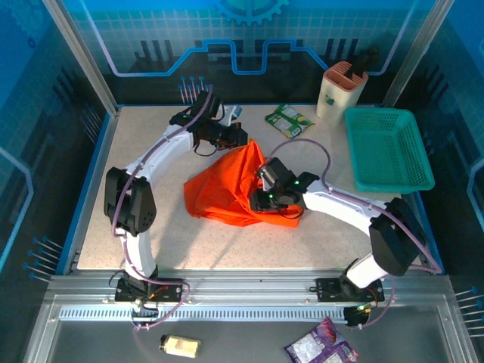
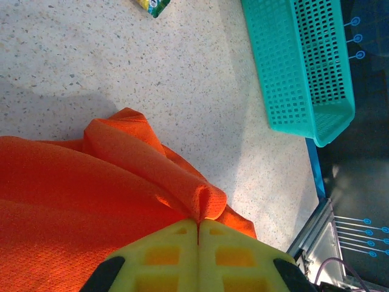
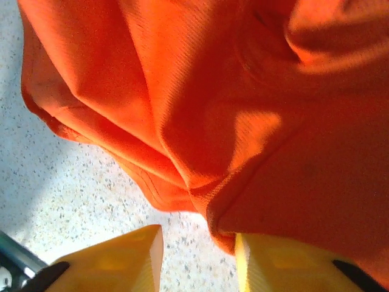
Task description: Fold the inside-out t-shirt
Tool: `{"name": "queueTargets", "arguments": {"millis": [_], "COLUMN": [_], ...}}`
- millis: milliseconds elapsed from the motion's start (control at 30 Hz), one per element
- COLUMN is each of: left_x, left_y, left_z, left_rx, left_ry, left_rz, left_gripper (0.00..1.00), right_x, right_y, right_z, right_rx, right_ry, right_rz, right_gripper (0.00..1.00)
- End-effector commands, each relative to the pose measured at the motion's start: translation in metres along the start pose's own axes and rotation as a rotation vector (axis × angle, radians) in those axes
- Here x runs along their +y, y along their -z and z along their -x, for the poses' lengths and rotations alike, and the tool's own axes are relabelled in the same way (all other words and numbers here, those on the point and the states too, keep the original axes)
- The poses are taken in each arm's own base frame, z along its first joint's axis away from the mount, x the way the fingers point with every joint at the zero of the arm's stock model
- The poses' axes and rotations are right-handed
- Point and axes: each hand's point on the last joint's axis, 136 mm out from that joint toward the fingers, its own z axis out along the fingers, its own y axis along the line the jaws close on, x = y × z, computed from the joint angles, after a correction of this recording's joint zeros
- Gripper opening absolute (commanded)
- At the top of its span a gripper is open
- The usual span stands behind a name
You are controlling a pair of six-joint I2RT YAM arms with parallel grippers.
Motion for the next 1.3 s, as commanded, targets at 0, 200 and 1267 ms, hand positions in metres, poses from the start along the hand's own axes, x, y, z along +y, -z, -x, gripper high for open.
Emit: {"name": "queueTargets", "arguments": {"millis": [0,200,1267], "left_x": [-0.002,0.025,0.194], "left_y": [0.008,0.043,0.077], "left_z": [0.002,-0.004,-0.217], "left_rx": [-0.017,-0.120,0.008], "left_ry": [0.002,0.007,0.453], "left_rz": [0.013,0.144,0.544], "left_gripper": [0.08,0.38,0.46], "right_x": [0.002,-0.007,-0.100], "right_y": [0.005,0.052,0.095], "right_z": [0.021,0.053,0.022], "right_rx": [-0.064,-0.215,-0.082], "right_ry": [0.015,-0.012,-0.104], "right_rz": [-0.050,-0.076,-0.308], "right_gripper": [0.16,0.00,0.39]}}
